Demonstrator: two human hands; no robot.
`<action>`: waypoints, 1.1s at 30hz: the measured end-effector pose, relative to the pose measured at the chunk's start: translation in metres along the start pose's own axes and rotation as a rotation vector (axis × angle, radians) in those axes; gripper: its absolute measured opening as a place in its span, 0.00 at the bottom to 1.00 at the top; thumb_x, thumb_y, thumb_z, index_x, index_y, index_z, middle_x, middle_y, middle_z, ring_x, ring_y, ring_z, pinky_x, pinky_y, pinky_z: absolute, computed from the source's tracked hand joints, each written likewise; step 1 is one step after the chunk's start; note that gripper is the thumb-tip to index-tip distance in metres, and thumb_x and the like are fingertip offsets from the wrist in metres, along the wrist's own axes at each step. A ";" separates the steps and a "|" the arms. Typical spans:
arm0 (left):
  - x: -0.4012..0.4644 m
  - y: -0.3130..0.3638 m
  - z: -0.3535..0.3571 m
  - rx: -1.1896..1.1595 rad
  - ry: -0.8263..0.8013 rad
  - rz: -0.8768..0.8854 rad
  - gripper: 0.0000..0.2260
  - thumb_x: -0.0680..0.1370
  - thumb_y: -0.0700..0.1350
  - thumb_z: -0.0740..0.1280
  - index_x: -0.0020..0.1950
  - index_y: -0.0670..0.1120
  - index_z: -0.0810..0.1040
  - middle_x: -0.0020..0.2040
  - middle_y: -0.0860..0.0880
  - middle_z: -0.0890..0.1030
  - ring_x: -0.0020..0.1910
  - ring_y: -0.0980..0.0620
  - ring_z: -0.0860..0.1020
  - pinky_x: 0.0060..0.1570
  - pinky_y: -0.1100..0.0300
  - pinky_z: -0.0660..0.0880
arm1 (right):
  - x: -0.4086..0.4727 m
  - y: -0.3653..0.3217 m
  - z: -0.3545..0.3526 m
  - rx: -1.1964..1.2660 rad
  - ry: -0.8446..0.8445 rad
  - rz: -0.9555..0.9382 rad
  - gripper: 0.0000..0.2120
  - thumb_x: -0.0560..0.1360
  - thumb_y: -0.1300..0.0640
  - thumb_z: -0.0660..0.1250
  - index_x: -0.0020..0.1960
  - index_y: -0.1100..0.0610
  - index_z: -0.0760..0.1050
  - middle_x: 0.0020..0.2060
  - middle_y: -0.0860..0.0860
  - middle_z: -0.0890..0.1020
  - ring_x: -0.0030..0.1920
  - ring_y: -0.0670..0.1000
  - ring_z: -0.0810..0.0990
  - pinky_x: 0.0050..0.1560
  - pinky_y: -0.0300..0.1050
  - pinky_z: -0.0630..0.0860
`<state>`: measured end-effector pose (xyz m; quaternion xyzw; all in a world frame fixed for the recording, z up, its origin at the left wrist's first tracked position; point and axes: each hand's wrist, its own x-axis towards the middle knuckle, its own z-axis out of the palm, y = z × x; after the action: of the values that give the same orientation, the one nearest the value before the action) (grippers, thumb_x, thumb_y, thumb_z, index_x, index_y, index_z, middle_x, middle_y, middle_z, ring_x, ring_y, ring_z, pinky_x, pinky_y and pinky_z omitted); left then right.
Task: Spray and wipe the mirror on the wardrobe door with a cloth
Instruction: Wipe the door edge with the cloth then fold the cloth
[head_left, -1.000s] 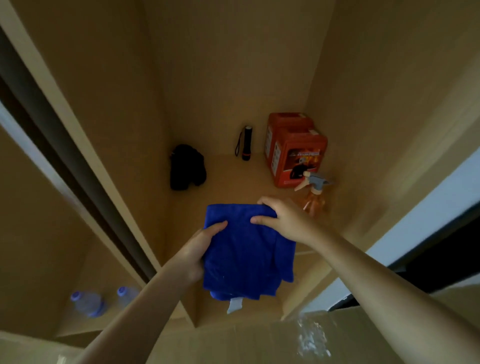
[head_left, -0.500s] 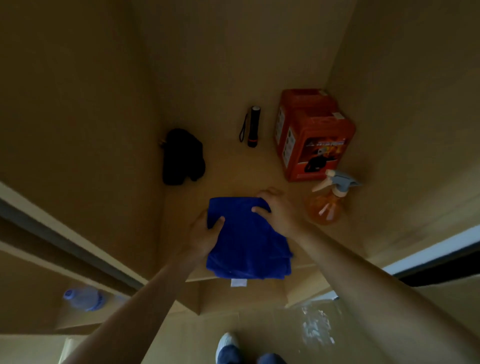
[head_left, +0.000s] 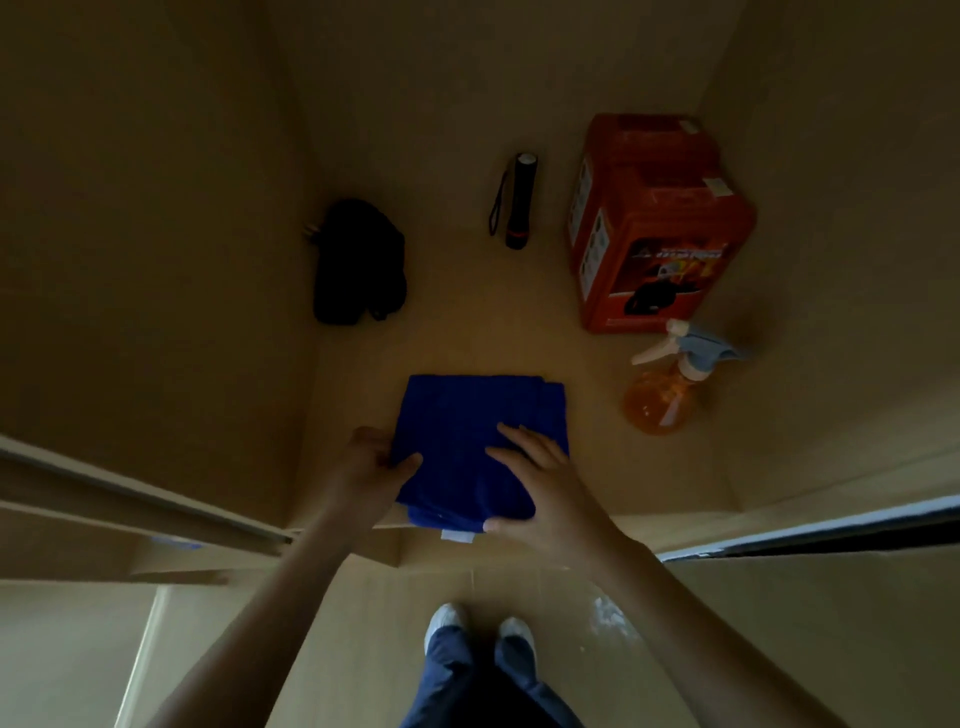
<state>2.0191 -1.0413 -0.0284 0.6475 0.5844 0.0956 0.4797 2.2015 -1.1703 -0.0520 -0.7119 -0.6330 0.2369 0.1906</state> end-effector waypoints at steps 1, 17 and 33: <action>-0.003 -0.001 0.000 0.163 0.053 0.059 0.13 0.78 0.45 0.70 0.58 0.43 0.73 0.51 0.47 0.77 0.50 0.47 0.76 0.48 0.52 0.74 | -0.002 0.003 0.000 0.073 0.039 0.029 0.35 0.70 0.44 0.74 0.73 0.50 0.66 0.75 0.43 0.58 0.73 0.43 0.53 0.73 0.40 0.54; -0.038 -0.027 0.072 0.760 0.048 0.638 0.19 0.75 0.60 0.57 0.60 0.54 0.78 0.72 0.43 0.70 0.74 0.38 0.59 0.67 0.28 0.51 | -0.012 0.015 0.000 0.487 0.265 0.639 0.16 0.71 0.55 0.75 0.54 0.60 0.75 0.44 0.51 0.78 0.45 0.51 0.77 0.39 0.36 0.73; -0.038 0.025 0.033 -0.089 0.165 0.206 0.13 0.83 0.46 0.58 0.40 0.47 0.73 0.33 0.49 0.75 0.32 0.53 0.73 0.37 0.57 0.69 | -0.003 -0.011 -0.042 1.692 0.188 0.796 0.03 0.77 0.67 0.63 0.46 0.61 0.74 0.48 0.57 0.78 0.54 0.59 0.78 0.60 0.59 0.77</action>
<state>2.0471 -1.0867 -0.0109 0.6722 0.5474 0.2230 0.4459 2.2172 -1.1707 -0.0111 -0.5169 0.0576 0.6075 0.6003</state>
